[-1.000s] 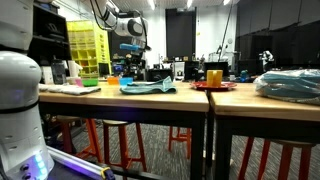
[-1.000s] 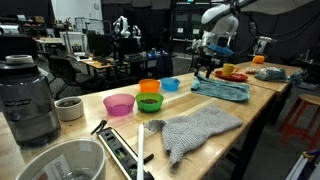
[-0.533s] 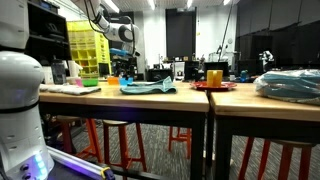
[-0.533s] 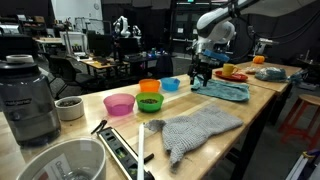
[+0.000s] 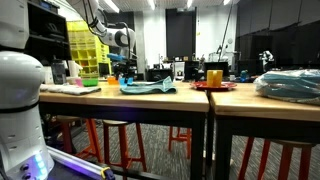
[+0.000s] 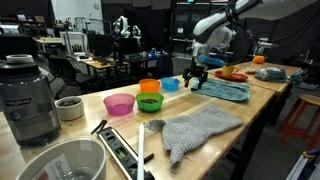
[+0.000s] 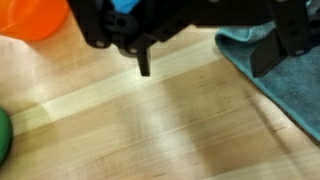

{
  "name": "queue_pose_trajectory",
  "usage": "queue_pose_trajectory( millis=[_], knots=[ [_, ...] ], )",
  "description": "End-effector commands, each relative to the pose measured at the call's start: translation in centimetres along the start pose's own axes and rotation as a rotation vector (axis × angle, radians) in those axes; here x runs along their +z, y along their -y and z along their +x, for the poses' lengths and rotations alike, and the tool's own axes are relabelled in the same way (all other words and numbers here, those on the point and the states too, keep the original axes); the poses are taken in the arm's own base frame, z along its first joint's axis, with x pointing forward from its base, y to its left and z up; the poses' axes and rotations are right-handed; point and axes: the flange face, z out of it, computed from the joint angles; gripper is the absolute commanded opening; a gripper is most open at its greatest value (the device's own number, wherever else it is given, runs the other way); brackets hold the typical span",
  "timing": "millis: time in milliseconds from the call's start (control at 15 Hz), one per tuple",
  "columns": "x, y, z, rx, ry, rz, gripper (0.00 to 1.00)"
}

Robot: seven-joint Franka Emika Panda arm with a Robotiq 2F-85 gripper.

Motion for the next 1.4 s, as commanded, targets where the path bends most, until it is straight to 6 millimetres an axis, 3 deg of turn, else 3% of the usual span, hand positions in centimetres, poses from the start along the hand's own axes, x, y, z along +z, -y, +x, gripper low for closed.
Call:
queue_pose_trajectory(
  millis=[0,667,1067,1333],
  knots=[
    [-0.1,0.2,-0.2,0.032,-0.035,-0.007,1.0],
    [-0.6,-1.6,1.1,0.082,-0.088,-0.07,1.0],
    [0.3,-2.5,2.2,0.099,-0.107,-0.105,1.0],
    [1.0,-3.1,3.0,0.11,-0.11,-0.115,0.92]
  ],
)
